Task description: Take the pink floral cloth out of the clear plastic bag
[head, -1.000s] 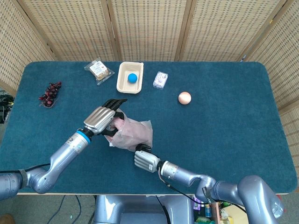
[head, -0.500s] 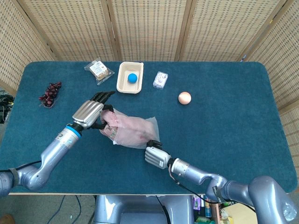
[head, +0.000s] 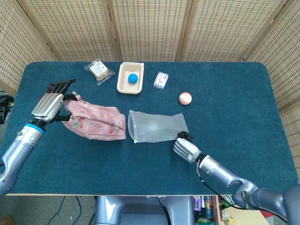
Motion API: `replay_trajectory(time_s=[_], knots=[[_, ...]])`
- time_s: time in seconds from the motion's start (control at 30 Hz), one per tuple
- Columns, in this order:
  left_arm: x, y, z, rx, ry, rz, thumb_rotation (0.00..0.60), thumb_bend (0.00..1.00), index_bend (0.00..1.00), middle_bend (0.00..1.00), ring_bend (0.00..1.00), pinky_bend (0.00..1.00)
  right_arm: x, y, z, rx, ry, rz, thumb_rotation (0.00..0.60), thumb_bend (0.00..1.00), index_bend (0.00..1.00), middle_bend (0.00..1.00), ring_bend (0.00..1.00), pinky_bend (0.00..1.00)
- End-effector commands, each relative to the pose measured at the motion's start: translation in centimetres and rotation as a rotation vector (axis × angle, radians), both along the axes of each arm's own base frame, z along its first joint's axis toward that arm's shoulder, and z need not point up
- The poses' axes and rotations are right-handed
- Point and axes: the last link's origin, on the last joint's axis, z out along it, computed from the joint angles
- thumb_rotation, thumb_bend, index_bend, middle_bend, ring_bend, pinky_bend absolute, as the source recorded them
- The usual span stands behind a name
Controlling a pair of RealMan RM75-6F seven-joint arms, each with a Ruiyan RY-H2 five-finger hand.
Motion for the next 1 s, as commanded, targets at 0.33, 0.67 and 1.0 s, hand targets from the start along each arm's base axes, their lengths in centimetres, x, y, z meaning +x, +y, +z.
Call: replay_trajectory(time_s=[0.33,0.67,1.0], knots=[[-4.3,-0.4,0.4,-0.009,0.002,0.067,0.6,0.44,0.32,0.0,0.0,0.0,-2.1,0.8,2.1,-0.041,-0.047,-0.052,0.6,0.67,0.61,0.75,0.65,0.78],[-4.6,-1.5,2.8,0.078,0.069,0.049,0.6,0.08,0.0,0.0,0.0,0.0,-2.2,1.3,4.0,-0.074,-0.217,-0.147,0.6,0.0,0.0,0.0,0.0,0.0],[-6.4,-7.5,4.6,0.221,0.055,0.033,0.6,0.08,0.0,0.0,0.0,0.0,-4.0,3.8,10.7,-0.097,-0.638,-0.276,0.6,0.0,0.0,0.0,0.0,0.0]])
